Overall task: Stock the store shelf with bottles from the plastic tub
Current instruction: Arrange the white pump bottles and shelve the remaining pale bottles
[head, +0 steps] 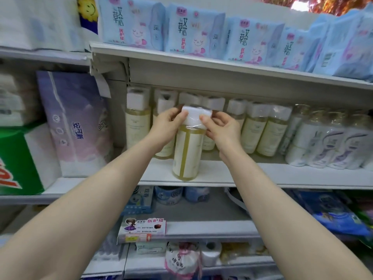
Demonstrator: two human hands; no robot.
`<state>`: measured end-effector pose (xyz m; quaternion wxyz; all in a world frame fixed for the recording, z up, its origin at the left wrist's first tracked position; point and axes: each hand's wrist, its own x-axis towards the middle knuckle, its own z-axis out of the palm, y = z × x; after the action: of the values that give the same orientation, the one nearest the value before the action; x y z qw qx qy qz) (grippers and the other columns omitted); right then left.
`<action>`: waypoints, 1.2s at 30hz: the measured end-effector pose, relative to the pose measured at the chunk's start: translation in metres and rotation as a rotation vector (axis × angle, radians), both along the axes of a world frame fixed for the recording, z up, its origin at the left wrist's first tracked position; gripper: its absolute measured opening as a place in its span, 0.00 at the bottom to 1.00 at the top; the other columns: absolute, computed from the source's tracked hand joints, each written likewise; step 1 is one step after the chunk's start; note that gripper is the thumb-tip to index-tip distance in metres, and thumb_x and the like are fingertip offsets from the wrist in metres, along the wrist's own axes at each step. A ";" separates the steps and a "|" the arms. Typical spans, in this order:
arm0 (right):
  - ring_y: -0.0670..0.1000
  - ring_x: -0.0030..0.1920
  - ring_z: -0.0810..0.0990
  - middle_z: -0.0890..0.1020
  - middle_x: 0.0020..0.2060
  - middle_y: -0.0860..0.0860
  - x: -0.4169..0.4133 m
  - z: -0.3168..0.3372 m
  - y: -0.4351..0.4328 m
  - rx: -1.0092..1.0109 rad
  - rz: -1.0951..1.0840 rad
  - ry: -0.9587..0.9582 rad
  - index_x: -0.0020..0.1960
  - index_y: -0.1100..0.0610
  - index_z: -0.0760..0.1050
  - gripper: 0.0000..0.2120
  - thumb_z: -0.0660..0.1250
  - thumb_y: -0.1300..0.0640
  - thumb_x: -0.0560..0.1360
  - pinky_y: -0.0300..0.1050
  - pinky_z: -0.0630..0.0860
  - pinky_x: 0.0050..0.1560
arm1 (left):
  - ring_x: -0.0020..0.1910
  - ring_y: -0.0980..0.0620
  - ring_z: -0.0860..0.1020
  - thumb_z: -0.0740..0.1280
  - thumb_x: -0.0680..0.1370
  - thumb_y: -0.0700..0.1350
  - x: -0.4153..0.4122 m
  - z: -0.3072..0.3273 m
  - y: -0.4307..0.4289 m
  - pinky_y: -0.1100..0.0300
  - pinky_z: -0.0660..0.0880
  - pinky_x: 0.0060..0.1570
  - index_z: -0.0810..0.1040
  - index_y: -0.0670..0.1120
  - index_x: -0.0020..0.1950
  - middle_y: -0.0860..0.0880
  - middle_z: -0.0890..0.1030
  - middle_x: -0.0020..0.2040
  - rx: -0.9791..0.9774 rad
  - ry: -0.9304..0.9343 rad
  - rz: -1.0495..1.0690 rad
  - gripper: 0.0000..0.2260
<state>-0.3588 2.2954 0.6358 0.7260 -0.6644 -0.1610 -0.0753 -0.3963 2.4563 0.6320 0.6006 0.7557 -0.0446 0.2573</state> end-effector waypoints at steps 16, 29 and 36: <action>0.44 0.66 0.76 0.78 0.64 0.44 -0.010 -0.103 -0.008 -0.225 0.148 0.069 0.71 0.51 0.70 0.19 0.55 0.64 0.84 0.51 0.71 0.71 | 0.58 0.59 0.74 0.71 0.77 0.44 -0.050 -0.115 -0.032 0.60 0.76 0.58 0.69 0.49 0.67 0.52 0.73 0.60 0.218 -0.093 0.343 0.21; 0.43 0.63 0.77 0.78 0.64 0.47 -0.015 -0.112 -0.002 -0.274 0.045 -0.068 0.73 0.54 0.68 0.22 0.62 0.65 0.81 0.38 0.75 0.65 | 0.63 0.59 0.73 0.71 0.77 0.48 -0.042 -0.124 -0.020 0.56 0.74 0.64 0.66 0.50 0.74 0.53 0.72 0.68 0.288 -0.016 0.241 0.27; 0.43 0.56 0.79 0.80 0.57 0.50 -0.020 -0.116 0.008 -0.333 -0.113 -0.139 0.68 0.53 0.72 0.26 0.74 0.65 0.73 0.22 0.71 0.46 | 0.58 0.56 0.75 0.74 0.75 0.45 -0.021 -0.123 -0.006 0.58 0.74 0.62 0.66 0.53 0.76 0.51 0.70 0.62 0.289 0.016 0.282 0.32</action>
<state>-0.3786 2.3039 0.5195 0.5876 -0.7766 -0.1834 -0.1341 -0.4168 2.4500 0.5092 0.4445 0.8347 0.0298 0.3238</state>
